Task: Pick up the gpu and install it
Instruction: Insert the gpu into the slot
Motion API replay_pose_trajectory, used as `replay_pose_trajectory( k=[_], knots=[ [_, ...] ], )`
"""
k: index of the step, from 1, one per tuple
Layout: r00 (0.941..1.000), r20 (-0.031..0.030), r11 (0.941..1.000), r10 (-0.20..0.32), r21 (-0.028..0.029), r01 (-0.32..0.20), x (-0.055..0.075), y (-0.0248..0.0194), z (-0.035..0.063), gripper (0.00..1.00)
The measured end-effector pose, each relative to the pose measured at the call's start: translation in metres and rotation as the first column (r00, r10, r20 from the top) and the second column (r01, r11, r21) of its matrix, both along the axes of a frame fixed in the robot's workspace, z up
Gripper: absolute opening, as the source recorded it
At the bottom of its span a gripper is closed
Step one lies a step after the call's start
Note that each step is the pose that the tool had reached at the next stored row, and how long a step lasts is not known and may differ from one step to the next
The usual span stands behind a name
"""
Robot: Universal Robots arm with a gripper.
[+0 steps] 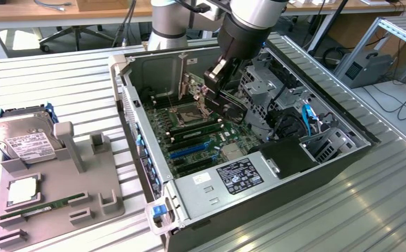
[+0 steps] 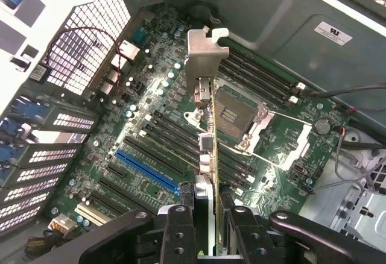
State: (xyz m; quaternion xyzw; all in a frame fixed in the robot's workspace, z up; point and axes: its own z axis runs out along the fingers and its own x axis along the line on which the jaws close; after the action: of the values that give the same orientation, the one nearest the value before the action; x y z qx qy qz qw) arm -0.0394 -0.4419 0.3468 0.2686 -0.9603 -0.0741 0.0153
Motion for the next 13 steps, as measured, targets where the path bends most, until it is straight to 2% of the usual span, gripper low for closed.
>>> replay_pose_trajectory(
  k=[13],
  knots=[
    [0.9996,0.0000,0.9996,0.028,0.0000,-0.028,0.0000,0.0000,0.0000,0.27]
  ],
)
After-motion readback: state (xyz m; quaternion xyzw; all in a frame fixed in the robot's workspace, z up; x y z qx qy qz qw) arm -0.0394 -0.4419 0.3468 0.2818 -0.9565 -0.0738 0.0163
